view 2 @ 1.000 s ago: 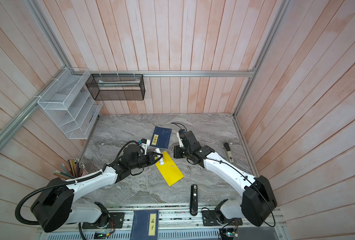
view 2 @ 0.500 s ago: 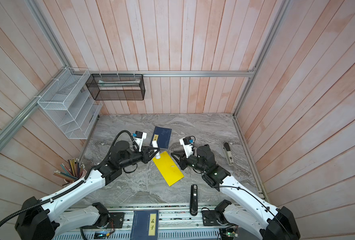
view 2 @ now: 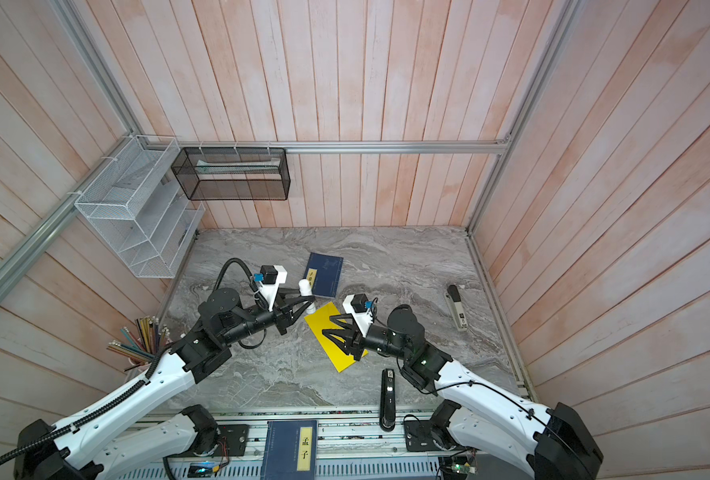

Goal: Place the letter into the envelope and seal it
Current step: 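Lift the right gripper to the glue stick while the left gripper raises it, then close the right gripper on the white glue stick held by the left gripper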

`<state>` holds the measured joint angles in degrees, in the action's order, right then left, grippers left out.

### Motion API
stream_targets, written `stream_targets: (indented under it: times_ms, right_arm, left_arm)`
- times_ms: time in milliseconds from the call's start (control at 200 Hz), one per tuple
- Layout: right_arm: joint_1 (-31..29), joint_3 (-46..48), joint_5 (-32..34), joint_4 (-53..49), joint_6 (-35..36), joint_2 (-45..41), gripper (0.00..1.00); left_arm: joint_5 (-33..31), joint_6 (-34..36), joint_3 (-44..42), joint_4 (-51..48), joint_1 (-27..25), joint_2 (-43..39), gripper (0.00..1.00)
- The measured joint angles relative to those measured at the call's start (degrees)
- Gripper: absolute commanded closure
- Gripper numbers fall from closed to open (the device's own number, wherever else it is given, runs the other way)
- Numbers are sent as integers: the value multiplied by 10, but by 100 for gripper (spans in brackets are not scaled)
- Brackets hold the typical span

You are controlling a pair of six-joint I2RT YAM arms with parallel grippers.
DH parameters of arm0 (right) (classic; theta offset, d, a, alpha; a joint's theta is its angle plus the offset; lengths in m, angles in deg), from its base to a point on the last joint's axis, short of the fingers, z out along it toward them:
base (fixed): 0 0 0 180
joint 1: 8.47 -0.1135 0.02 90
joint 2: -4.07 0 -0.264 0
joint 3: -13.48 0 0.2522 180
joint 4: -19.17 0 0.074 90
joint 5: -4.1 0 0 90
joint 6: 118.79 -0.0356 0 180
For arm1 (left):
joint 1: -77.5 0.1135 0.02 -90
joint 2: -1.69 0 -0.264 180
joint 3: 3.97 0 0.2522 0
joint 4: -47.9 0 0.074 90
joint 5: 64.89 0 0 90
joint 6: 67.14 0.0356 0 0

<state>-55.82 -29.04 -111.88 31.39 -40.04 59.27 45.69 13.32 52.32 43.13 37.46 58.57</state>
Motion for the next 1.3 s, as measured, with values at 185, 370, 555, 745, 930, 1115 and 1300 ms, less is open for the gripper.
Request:
stream_targets:
  times_ms: [185,370,555,745,930,1115,1300]
  right_arm:
    - [-12,-1,9,26,19,22,52]
    - [-13,-1,19,41,25,29,52]
    - [-13,-3,19,63,24,38,54]
    - [-14,-4,19,74,23,45,62]
    - [-14,-5,19,79,16,52,74]
    - [-14,-5,19,88,4,59,87]
    - [-14,-5,19,116,-21,67,91]
  left_arm:
    - [5,19,0,0,-22,12,100]
    - [19,25,0,1,-31,16,100]
    - [37,24,0,17,-34,18,100]
    - [49,24,0,26,-39,27,100]
    - [60,20,0,32,-39,35,100]
    - [58,14,0,37,-38,38,95]
    - [53,8,0,51,-37,38,77]
